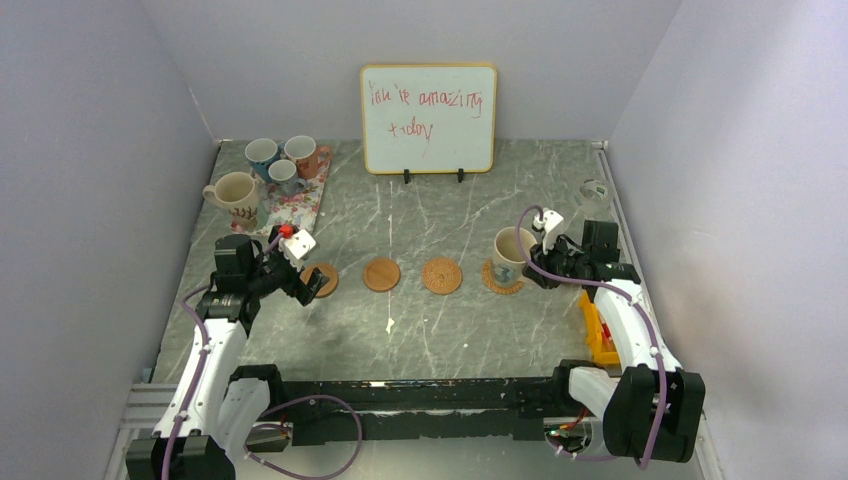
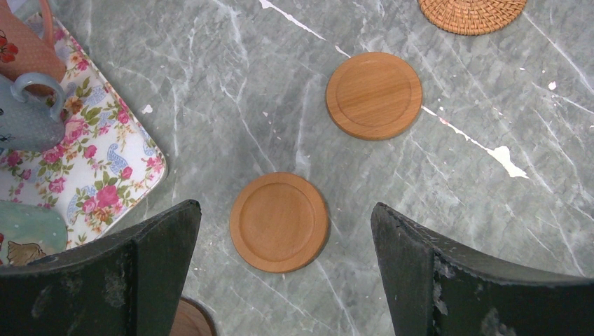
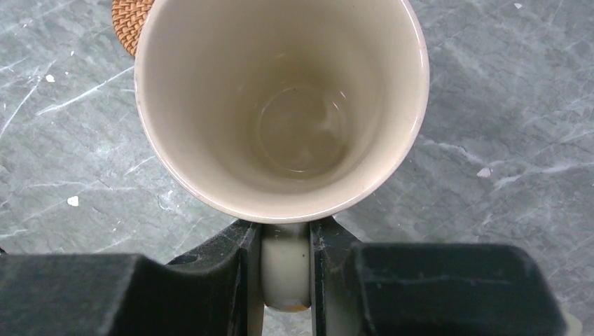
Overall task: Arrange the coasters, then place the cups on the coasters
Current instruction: Place the cup on the coaster.
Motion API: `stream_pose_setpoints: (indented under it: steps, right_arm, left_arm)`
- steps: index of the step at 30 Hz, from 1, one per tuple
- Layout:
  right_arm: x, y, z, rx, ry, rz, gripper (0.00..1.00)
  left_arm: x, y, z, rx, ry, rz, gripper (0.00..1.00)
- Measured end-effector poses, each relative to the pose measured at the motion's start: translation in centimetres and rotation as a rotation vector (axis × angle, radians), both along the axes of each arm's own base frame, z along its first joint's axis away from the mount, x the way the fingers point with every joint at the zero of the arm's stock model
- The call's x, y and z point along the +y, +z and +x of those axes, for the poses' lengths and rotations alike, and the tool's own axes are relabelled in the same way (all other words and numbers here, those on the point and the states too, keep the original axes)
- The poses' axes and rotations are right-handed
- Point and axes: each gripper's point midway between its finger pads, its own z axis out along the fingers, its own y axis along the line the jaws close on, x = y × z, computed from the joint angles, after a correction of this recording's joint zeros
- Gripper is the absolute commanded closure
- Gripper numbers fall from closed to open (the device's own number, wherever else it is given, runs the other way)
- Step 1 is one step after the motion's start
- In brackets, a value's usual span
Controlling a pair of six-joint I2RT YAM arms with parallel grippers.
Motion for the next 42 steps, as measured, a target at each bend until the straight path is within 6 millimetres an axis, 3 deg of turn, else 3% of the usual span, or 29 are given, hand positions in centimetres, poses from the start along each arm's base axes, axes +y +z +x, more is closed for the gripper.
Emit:
stream_pose_setpoints:
  steps: [42]
  right_arm:
    - [0.01,-0.32,0.15,-0.006,0.000,-0.024,0.85]
  left_arm:
    - [-0.02,-0.08,-0.24,0.008,0.000,-0.001,0.04]
